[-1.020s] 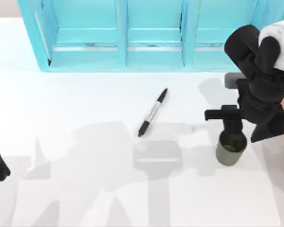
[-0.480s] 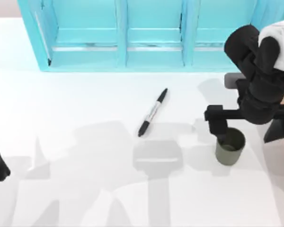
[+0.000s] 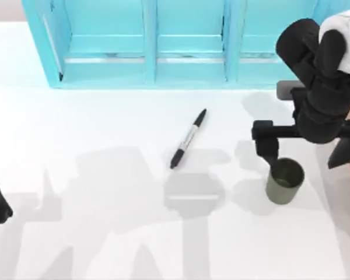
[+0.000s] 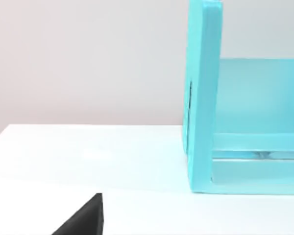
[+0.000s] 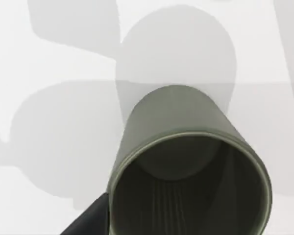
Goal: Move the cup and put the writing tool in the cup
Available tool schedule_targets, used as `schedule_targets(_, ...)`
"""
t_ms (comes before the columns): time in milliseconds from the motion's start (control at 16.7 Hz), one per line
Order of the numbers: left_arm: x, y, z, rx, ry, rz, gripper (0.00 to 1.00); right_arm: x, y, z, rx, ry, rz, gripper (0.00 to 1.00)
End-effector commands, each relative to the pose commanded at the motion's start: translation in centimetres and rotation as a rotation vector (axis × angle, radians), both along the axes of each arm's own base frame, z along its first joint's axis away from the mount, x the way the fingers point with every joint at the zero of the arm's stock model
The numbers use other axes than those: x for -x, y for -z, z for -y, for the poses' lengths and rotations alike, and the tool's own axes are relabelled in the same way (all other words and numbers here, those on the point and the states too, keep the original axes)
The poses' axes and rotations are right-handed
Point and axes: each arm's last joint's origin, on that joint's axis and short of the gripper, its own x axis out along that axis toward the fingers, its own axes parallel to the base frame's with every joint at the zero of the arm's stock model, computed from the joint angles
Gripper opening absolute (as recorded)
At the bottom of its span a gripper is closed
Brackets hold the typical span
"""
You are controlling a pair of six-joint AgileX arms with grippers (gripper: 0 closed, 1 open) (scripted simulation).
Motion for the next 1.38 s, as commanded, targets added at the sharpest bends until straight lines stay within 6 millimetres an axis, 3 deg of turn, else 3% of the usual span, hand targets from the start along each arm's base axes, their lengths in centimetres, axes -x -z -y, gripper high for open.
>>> schedule_targets(420,0.0,0.0,0.0,0.000,0.000,0.000,1.00,-0.2,-10.3,-0.2,0.004,-0.002,-0.013,1.00)
schedule_targets(600,0.0,0.0,0.0,0.000,0.000,0.000,1.00,0.4,-13.1,0.2,-0.001,-0.002,0.001,1.00)
schedule_targets(1020,0.0,0.0,0.0,0.000,0.000,0.000,1.00,0.2,-13.0,-0.2,-0.006,0.006,0.004,1.00)
schedule_targets(1200,0.0,0.0,0.0,0.000,0.000,0.000,1.00,-1.7,-11.3,-2.0,-0.033,0.079,0.016,1.00)
schedule_targets(1380,0.0,0.0,0.0,0.000,0.000,0.000,1.00,-4.1,-8.2,-5.2,-0.078,0.196,0.024,1.00)
